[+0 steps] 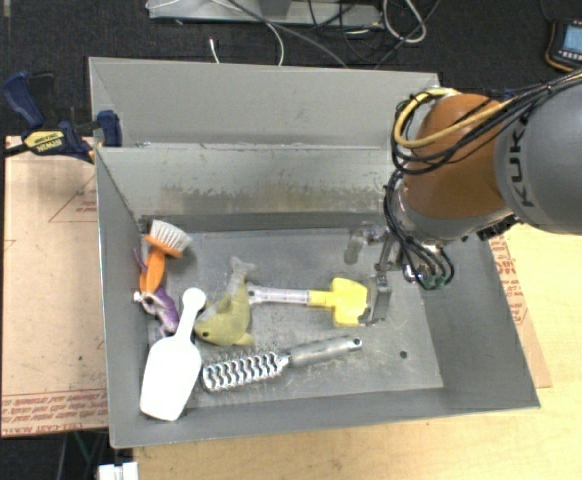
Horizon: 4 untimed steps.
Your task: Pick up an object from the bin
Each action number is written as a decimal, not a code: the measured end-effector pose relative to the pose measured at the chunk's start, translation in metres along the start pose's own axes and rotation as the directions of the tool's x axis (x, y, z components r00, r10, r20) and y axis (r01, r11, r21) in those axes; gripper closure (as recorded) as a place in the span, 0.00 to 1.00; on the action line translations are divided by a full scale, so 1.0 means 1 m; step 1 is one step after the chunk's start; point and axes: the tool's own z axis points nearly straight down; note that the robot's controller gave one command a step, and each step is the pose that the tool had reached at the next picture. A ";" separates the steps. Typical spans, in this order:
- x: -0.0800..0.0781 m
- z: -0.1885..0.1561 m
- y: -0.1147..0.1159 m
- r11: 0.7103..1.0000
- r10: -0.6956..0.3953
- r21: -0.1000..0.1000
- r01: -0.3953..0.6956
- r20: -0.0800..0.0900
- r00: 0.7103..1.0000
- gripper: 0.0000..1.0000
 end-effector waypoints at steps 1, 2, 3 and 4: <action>0.000 0.000 0.000 1.000 0.000 0.000 0.000 0.000 1.000 1.00; 0.000 0.000 0.000 1.000 0.000 0.000 0.000 0.000 1.000 1.00; 0.005 0.043 0.075 0.990 -0.141 0.000 0.141 0.001 0.990 1.00; 0.009 0.046 0.093 0.997 -0.075 0.000 0.075 0.003 0.997 0.00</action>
Offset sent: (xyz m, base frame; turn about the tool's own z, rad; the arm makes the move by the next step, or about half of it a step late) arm 0.0000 0.0000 0.0000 0.0000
